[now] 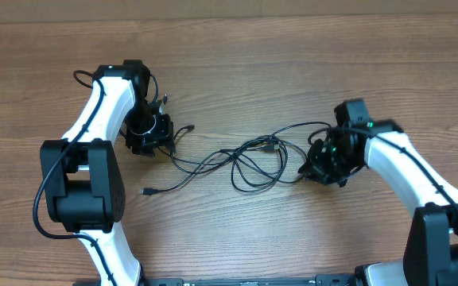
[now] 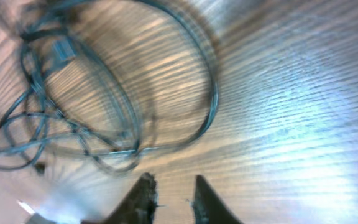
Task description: Untangle cables
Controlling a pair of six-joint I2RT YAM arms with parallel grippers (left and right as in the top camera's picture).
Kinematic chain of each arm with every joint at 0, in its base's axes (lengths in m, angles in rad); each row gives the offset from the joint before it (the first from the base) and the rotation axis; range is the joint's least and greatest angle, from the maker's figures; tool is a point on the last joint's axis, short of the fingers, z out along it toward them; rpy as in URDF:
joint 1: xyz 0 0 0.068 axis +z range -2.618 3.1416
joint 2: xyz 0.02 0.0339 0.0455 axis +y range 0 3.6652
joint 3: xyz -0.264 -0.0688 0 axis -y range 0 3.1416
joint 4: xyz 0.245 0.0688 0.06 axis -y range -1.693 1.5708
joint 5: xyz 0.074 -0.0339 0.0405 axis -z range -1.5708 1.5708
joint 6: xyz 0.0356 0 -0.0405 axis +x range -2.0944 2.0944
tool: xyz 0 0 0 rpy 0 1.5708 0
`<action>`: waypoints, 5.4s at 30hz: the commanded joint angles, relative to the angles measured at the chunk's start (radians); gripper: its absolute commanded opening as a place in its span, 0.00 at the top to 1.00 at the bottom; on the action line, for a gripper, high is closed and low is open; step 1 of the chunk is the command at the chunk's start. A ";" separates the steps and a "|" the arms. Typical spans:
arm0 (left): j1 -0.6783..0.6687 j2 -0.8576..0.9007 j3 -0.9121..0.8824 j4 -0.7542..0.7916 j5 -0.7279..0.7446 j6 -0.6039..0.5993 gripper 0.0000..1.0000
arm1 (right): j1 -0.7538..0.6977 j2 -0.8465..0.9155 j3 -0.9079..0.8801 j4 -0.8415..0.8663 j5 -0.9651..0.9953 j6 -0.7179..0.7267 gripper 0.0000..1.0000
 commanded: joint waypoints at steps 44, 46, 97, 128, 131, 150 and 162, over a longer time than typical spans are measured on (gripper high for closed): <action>-0.386 0.006 0.033 0.244 0.063 -0.109 0.61 | 0.277 0.116 -0.069 0.249 0.123 0.135 0.87; -0.391 0.006 -0.015 0.270 0.063 -0.109 0.62 | 0.277 0.116 -0.089 0.253 0.099 0.136 0.87; -0.401 -0.091 0.008 0.328 -0.101 -0.130 0.96 | 0.398 0.116 -0.114 0.364 0.110 0.298 0.95; -0.459 -0.042 -0.133 0.428 -0.116 0.007 0.71 | 0.313 0.116 -0.114 0.361 0.147 0.314 0.75; -0.459 -0.038 -0.153 0.448 -0.127 0.007 0.71 | 0.313 0.116 -0.114 0.360 0.147 0.314 0.63; -0.451 -0.039 -0.201 0.524 -0.143 0.007 0.96 | 0.300 0.040 0.014 0.251 0.023 0.068 0.75; -0.440 -0.325 0.006 0.391 -0.226 0.007 0.96 | 0.261 -0.043 0.053 0.225 0.022 0.040 0.56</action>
